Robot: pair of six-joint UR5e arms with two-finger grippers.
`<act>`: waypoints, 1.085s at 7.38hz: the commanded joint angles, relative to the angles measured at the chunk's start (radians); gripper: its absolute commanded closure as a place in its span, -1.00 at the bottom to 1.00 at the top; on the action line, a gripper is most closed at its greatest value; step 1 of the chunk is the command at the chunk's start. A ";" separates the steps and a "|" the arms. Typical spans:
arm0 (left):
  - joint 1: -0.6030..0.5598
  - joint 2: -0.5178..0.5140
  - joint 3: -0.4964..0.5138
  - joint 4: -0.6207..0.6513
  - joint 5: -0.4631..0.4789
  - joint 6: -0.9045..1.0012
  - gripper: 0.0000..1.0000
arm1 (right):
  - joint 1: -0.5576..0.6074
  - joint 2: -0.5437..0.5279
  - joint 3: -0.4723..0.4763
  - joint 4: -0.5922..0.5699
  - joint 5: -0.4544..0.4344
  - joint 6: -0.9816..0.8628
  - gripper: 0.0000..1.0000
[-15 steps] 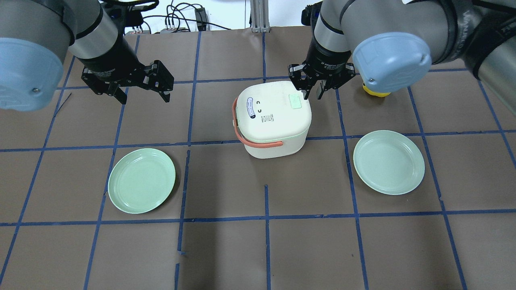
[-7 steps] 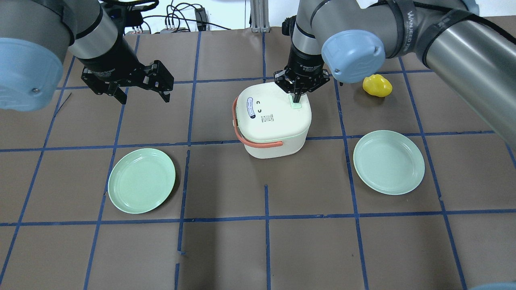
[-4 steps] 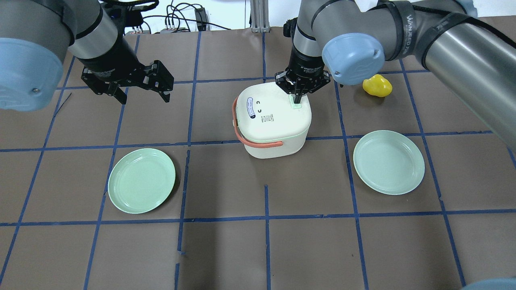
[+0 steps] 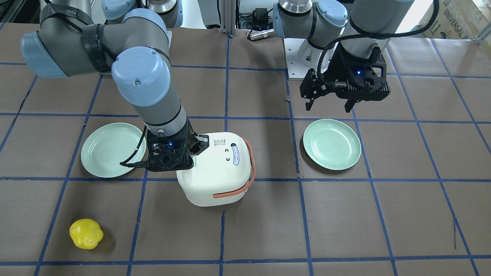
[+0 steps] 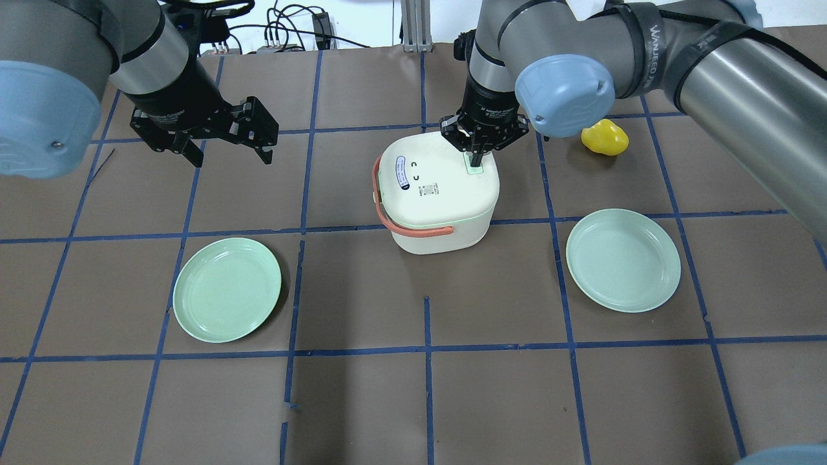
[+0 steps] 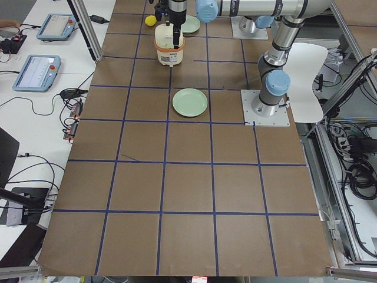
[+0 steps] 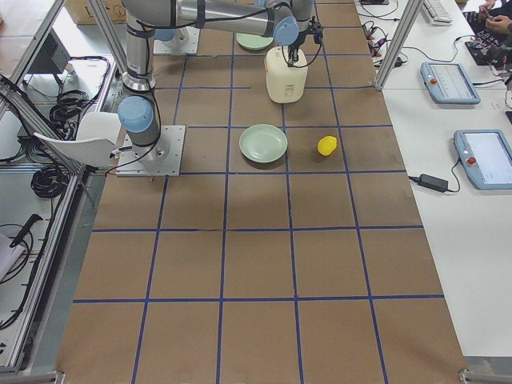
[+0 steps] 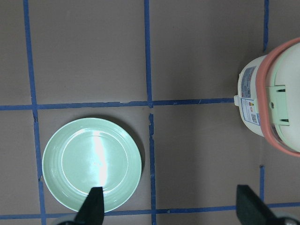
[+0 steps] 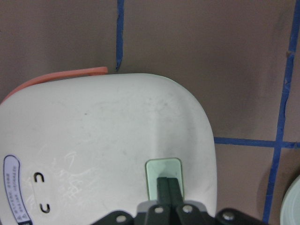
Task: Press rice cooker button
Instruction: 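Lower the right gripper and press the green button on the lid, then raise the right gripper as the rice cooker lid pops open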
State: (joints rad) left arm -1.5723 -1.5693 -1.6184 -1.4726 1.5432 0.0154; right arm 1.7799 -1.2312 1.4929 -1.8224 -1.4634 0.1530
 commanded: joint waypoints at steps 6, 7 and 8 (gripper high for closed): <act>0.000 0.000 0.000 0.000 0.000 -0.002 -1.00 | -0.007 -0.062 -0.145 0.194 -0.023 0.000 -0.31; 0.000 0.000 0.000 0.000 0.000 0.000 -1.00 | -0.011 -0.077 -0.190 0.222 -0.025 -0.001 -0.99; 0.000 0.000 0.000 0.000 0.000 0.000 -1.00 | -0.011 -0.105 -0.189 0.222 -0.043 -0.003 -1.00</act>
State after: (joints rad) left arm -1.5723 -1.5692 -1.6183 -1.4726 1.5432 0.0149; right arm 1.7705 -1.3040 1.3296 -1.6258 -1.4907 0.1517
